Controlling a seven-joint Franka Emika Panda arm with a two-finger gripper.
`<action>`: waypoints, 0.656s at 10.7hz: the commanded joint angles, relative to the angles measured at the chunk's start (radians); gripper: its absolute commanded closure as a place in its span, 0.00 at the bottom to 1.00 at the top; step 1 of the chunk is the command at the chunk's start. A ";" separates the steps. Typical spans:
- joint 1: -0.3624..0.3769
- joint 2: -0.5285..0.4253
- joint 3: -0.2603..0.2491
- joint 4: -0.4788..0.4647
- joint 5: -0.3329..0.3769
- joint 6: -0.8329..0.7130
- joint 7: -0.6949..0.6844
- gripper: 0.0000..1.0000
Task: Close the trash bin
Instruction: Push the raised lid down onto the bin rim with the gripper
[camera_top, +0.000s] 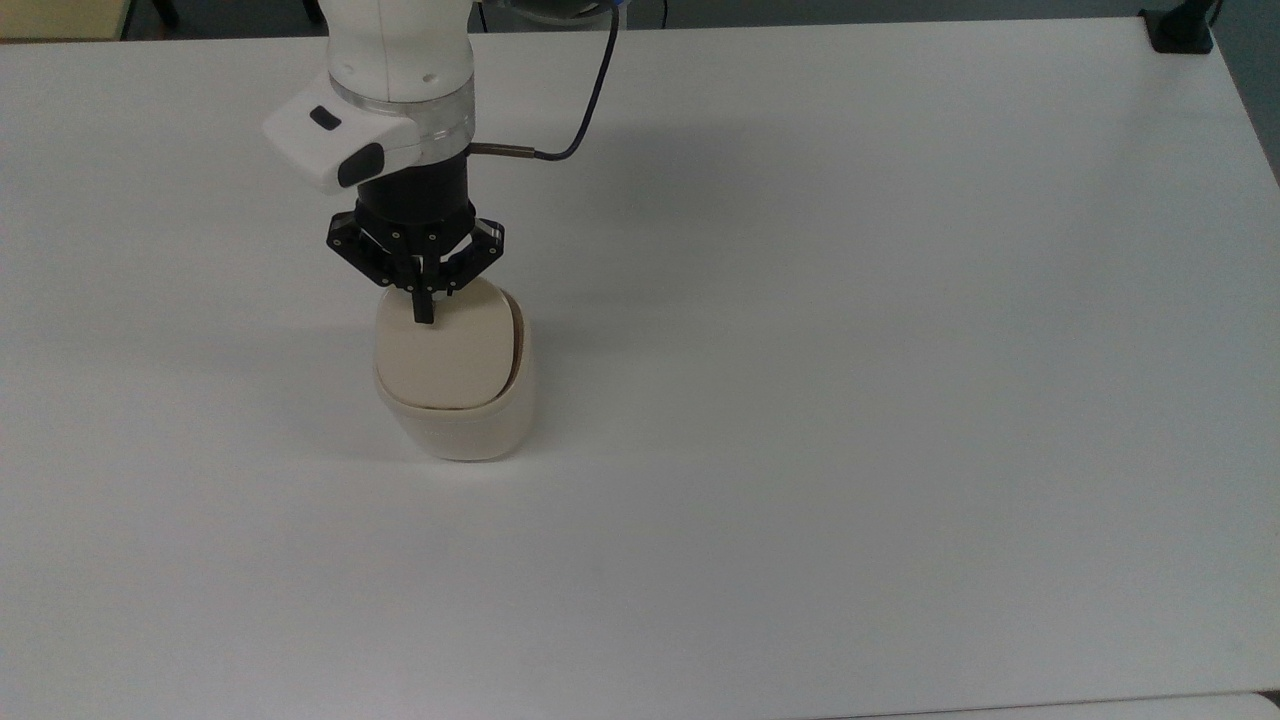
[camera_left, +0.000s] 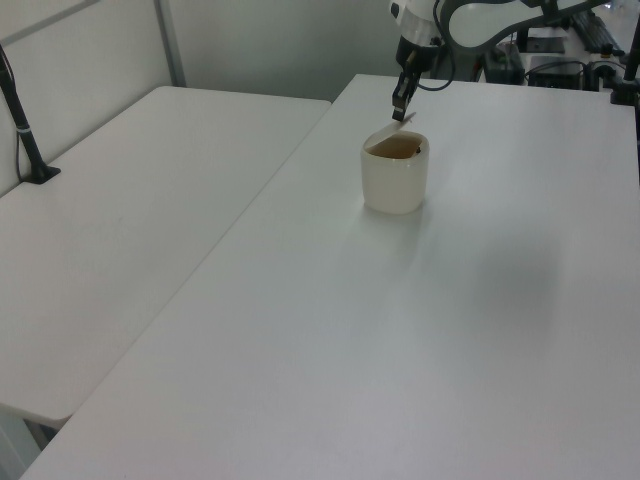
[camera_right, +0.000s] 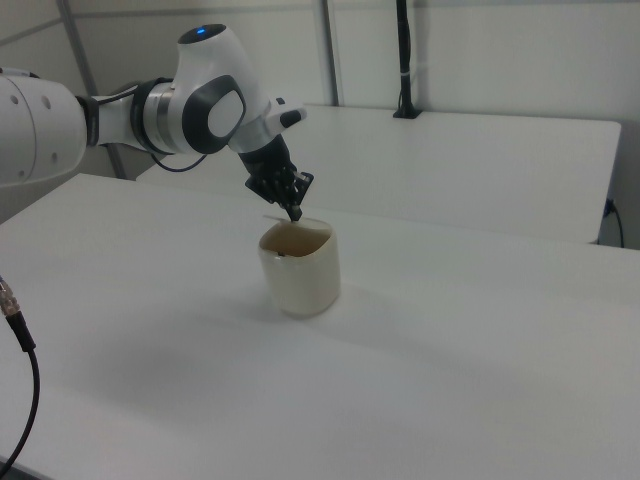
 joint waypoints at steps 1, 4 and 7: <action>0.007 -0.014 -0.007 -0.066 -0.015 -0.027 -0.035 1.00; 0.011 0.013 -0.005 -0.071 -0.016 -0.024 -0.032 1.00; 0.011 0.029 -0.005 -0.062 -0.015 -0.018 -0.029 1.00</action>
